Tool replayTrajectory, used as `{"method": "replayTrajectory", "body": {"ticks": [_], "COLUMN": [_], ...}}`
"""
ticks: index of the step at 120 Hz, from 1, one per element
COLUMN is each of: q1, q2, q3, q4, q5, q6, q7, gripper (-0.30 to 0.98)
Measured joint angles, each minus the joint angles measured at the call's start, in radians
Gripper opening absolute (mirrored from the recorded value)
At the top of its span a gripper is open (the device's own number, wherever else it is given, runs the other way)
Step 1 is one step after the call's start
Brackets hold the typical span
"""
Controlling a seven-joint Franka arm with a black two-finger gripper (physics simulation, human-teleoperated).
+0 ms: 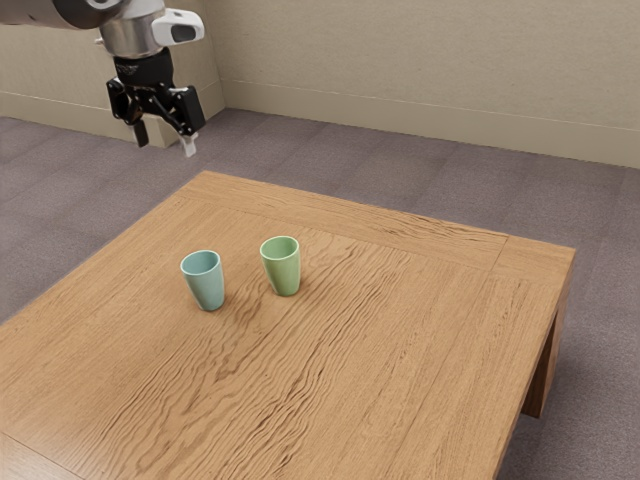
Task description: Place the right cup onto the left cup
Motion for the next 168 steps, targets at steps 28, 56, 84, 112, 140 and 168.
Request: {"method": "replayTrajectory", "body": {"ticks": [28,56,84,112,140,168], "q1": [0.004,0.008,-0.008,-0.018,-0.021,-0.035], "q2": [0.003,0.046,0.139,0.187,0.193,0.225], "q3": [-0.005,-0.038,-0.068,-0.082,-0.092,-0.122], "q4": [0.005,0.006,0.004,-0.055,-0.156,-0.158], "q5": [-0.007,-0.007,-0.006,-0.005,-0.008,-0.011], "q6": [0.009,0.023,0.078,0.167,0.271,0.323], "q7": [0.023,0.05,0.059,0.068,0.074,0.029], "gripper": [0.69,0.69,0.69,0.69,0.69,0.69]}}
